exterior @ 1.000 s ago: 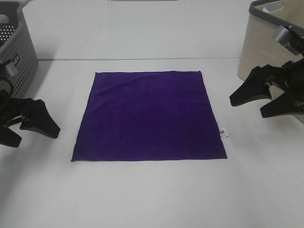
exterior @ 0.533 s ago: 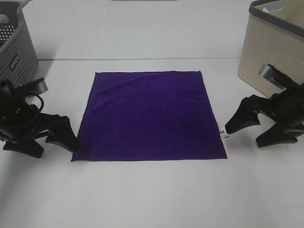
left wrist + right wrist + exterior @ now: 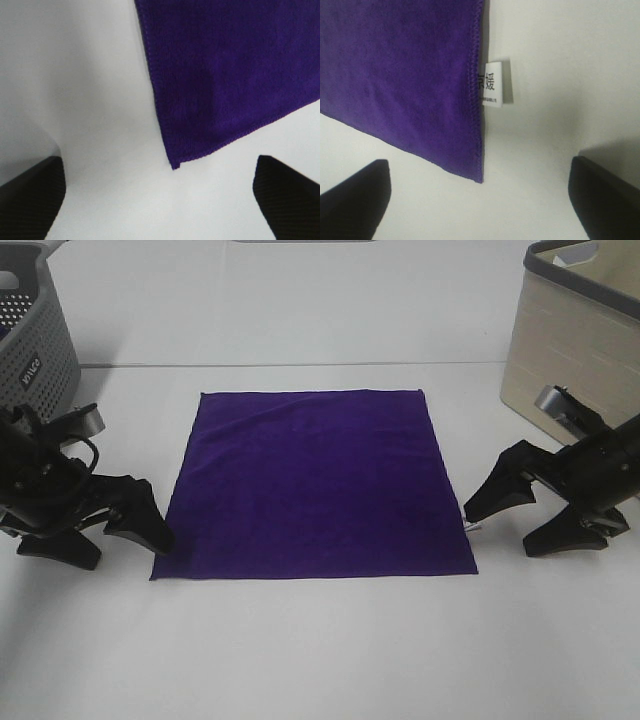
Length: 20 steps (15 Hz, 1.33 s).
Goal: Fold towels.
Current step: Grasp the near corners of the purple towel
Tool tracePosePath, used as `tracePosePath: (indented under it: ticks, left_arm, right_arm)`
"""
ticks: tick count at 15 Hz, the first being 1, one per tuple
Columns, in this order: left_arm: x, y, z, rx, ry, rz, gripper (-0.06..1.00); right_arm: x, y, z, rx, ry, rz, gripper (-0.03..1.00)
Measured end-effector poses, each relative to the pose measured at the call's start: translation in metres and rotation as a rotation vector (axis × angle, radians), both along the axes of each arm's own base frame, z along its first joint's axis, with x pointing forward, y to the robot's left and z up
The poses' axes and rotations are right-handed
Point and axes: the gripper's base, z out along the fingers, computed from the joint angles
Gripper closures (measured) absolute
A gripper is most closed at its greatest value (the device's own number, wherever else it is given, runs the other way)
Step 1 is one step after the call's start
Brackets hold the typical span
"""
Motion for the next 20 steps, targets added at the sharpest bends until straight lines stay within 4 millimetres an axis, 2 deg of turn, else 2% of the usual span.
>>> tracePosePath:
  ticks: [2,3,4,5,6,8,9,11,14,15,20]
  left_arm:
    - [0.0,-0.003,-0.001,-0.003,0.004,-0.004,0.01]
    - [0.001,-0.009,-0.003,-0.006,0.005,-0.017,0.02]
    - [0.003,-0.021,-0.005,-0.015,0.007,-0.04,0.03]
    - [0.013,-0.046,-0.009,-0.035,0.023,-0.074,0.05]
    - [0.016,-0.052,-0.01,-0.042,0.031,-0.075,0.05]
    - [0.024,-0.073,-0.013,-0.075,0.084,-0.076,0.12]
    - [0.028,-0.08,-0.015,-0.081,0.113,-0.064,0.17]
    - [0.033,-0.085,-0.019,-0.077,0.159,-0.022,0.38]
    - [0.037,-0.085,-0.025,-0.054,0.17,-0.029,0.86]
    - [0.038,-0.085,-0.024,-0.052,0.168,-0.037,0.93]
    - [0.036,-0.085,-0.022,-0.048,0.156,-0.128,0.94]
  right_arm:
    - [0.001,0.002,-0.003,-0.004,0.018,-0.018,0.06]
    - [0.001,0.01,-0.007,-0.003,0.032,0.002,0.09]
    - [0.002,0.024,-0.01,0.0,0.046,0.034,0.13]
    - [0.008,0.051,-0.016,0.003,0.08,0.08,0.19]
    - [0.011,0.058,-0.017,-0.003,0.085,0.093,0.2]
    - [0.016,0.081,-0.018,-0.042,0.095,0.15,0.31]
    - [0.017,0.089,-0.018,-0.071,0.094,0.176,0.38]
    - [0.018,0.093,-0.02,-0.12,0.093,0.197,0.61]
    - [0.018,0.092,-0.023,-0.139,0.101,0.193,0.92]
    - [0.018,0.092,-0.023,-0.139,0.101,0.193,0.94]
    - [0.017,0.094,-0.018,-0.113,0.103,0.176,0.94]
